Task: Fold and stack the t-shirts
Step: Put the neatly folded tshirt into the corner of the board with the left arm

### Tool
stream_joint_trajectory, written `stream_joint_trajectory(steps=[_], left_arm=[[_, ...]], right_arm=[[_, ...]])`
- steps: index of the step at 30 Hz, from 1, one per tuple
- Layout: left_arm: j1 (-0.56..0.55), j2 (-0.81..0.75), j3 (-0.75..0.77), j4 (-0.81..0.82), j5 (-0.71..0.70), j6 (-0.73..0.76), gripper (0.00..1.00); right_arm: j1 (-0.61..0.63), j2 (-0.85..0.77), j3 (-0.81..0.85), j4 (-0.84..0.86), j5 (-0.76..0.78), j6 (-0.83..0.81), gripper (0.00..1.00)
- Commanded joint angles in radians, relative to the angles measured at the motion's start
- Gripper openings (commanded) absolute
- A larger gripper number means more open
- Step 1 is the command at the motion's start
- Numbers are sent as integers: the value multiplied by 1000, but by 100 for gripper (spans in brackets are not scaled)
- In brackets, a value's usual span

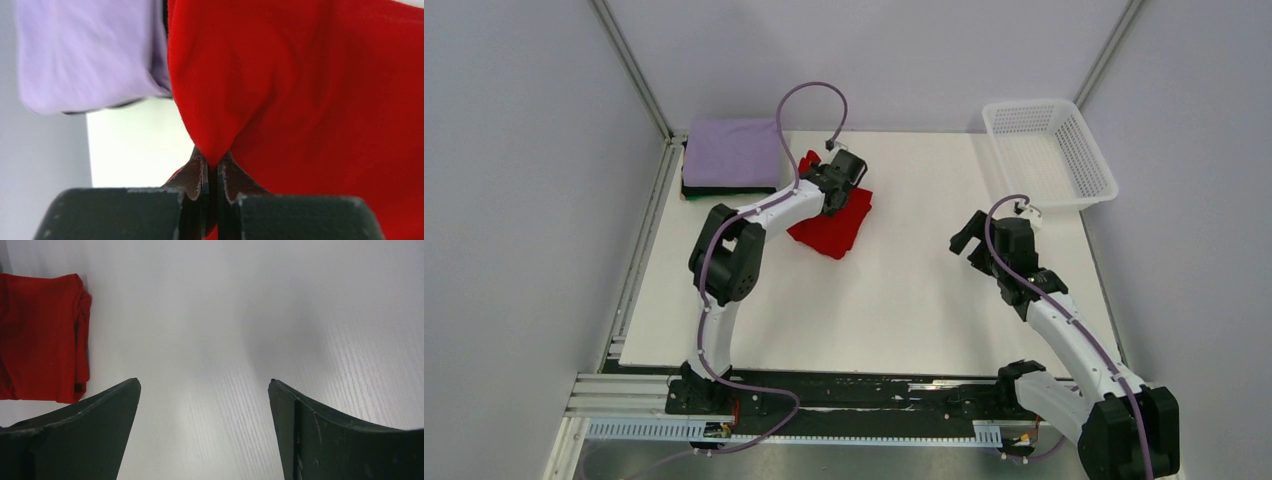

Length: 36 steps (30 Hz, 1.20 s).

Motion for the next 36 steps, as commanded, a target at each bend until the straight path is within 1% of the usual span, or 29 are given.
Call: stream_joint_trajectory(steps=[1, 9, 15, 23, 31, 36], left_arm=[[47, 12, 84, 170, -96, 225, 0], [145, 56, 236, 238, -119, 387, 0], [189, 47, 297, 225, -73, 429, 0], [222, 5, 361, 175, -8, 417, 0], [224, -30, 447, 113, 1, 419, 0], [224, -52, 508, 56, 51, 379, 0]], right_arm=[[-4, 27, 5, 59, 52, -25, 100], [-4, 96, 18, 66, 80, -32, 100], [-5, 169, 34, 75, 88, -35, 100], [-6, 196, 41, 73, 88, -36, 100], [-5, 171, 35, 74, 88, -34, 100], [-5, 170, 35, 74, 85, -34, 100]])
